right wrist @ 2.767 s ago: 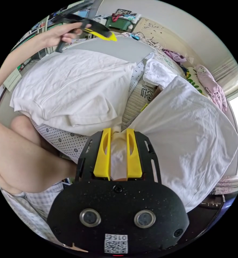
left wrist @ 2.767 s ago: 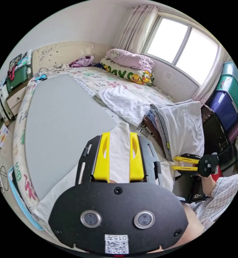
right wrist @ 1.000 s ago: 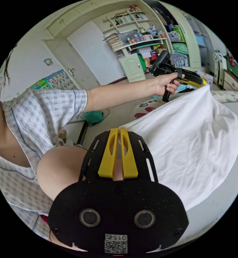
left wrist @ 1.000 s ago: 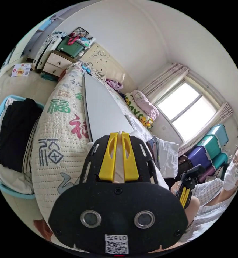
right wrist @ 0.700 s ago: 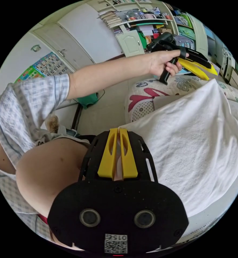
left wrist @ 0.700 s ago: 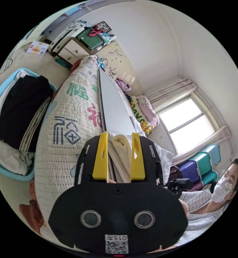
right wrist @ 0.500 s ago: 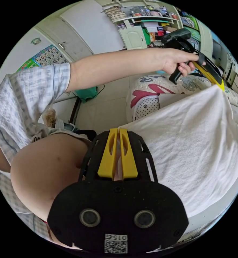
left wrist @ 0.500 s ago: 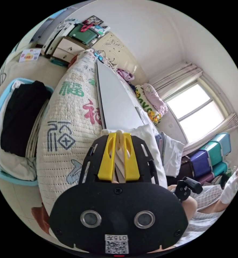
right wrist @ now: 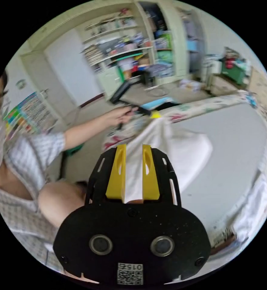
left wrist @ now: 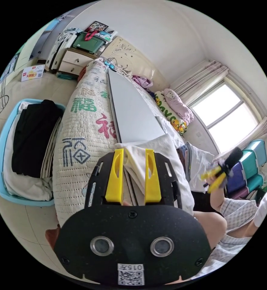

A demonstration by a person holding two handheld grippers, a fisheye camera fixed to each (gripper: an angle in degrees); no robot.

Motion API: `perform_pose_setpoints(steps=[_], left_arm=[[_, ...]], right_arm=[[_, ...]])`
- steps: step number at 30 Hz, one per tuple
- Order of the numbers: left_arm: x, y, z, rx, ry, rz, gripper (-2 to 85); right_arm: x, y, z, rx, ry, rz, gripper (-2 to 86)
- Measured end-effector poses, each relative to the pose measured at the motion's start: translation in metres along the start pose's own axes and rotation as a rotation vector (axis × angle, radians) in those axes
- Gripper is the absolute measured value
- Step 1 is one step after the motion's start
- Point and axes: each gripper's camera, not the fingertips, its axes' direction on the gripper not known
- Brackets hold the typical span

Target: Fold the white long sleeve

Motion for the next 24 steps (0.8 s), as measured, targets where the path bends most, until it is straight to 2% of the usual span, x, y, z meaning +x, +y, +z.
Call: perform_pose_setpoints(steps=[4, 10, 14, 20, 24], left_arm=[[0.008, -0.004, 0.021, -0.061, -0.044, 0.003, 7.6], [0.033, -0.004, 0.015, 0.011, -0.147, 0.062, 3.0], [0.04, -0.006, 0.025, -0.012, -0.217, 0.079, 2.1], [0.053, -0.008, 0.036, -0.061, -0.31, 0.081, 5.2], [0.071, 0.014, 0.002, 0.006, -0.288, 0.084, 8.0]], right_arm=[[0.067, -0.022, 0.025, -0.023, 0.292, 0.214, 10.3], [0.1, -0.041, 0.095, -0.162, 0.47, 0.221, 6.6], [0.113, -0.026, 0.1, -0.06, 0.477, 0.338, 4.9], [0.102, -0.022, 0.106, -0.049, 0.512, 0.313, 6.0], [0.075, 0.013, 0.059, 0.068, 0.423, 0.332, 7.3]])
